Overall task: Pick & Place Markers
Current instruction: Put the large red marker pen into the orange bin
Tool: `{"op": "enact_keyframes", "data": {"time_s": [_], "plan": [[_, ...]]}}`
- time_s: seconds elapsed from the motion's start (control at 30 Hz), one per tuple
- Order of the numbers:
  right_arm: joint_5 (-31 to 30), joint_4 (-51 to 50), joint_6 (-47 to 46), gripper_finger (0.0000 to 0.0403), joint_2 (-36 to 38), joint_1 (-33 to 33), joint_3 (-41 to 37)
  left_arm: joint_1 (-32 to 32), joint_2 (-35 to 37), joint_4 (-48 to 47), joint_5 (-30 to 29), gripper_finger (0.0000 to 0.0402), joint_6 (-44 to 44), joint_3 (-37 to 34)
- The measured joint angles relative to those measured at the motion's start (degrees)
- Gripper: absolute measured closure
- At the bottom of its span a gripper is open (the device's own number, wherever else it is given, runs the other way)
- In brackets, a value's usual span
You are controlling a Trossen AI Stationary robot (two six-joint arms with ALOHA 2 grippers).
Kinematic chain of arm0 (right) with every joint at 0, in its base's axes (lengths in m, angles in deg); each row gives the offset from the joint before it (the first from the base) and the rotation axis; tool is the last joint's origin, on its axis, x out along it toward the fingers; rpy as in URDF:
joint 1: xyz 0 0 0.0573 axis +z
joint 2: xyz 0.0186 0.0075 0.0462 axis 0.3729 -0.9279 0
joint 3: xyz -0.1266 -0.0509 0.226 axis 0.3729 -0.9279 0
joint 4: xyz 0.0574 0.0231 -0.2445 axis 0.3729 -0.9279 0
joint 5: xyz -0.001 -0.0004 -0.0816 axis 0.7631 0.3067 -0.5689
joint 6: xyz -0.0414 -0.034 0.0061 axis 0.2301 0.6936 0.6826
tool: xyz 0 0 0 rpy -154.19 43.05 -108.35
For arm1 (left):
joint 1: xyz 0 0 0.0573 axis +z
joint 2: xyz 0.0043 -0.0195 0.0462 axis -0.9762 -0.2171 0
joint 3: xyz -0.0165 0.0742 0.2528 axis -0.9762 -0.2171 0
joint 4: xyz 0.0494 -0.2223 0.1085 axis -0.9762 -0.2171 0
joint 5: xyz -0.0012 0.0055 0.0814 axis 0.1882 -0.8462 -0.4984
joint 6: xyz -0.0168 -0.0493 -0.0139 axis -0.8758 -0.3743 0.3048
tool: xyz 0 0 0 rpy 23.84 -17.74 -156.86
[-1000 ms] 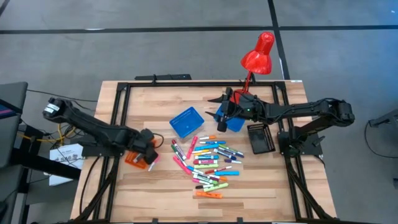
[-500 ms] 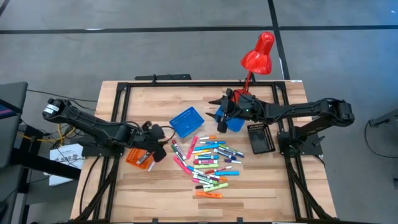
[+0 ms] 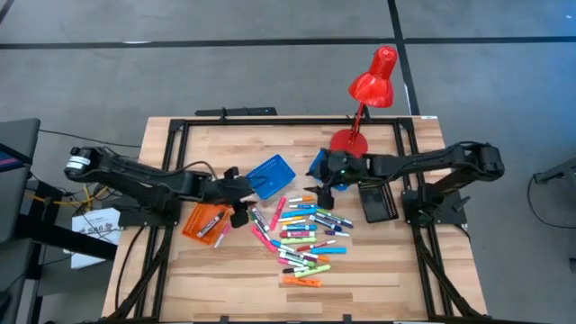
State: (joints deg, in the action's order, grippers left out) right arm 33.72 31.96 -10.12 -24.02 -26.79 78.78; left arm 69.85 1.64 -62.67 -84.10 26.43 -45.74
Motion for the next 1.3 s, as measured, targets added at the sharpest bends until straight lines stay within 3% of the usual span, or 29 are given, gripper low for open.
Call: {"op": "enact_keyframes", "data": {"time_s": [0.13,0.43,0.63,1.03,1.3], "plan": [[0.02,2.96,0.35,0.0178,-3.72,0.03,0.08,1.70,-5.61,2.00,2.90,0.0220,5.81,0.00],[0.04,-1.87,-7.68,0.0178,-4.85,0.65,1.85,2.11,-13.28,1.81,4.18,0.0214,12.74,-0.04],[0.06,-5.29,-12.11,0.0178,-5.30,1.80,1.84,2.03,-14.07,1.79,7.38,0.0225,12.91,-0.04],[0.13,-4.81,-12.58,0.0178,-6.76,4.60,1.78,2.03,-14.07,2.02,7.48,0.0238,14.81,-0.10],[0.14,-4.96,-12.57,0.0178,-6.80,4.45,1.79,2.05,-14.00,6.78,7.48,0.0242,14.83,-4.93]]}}
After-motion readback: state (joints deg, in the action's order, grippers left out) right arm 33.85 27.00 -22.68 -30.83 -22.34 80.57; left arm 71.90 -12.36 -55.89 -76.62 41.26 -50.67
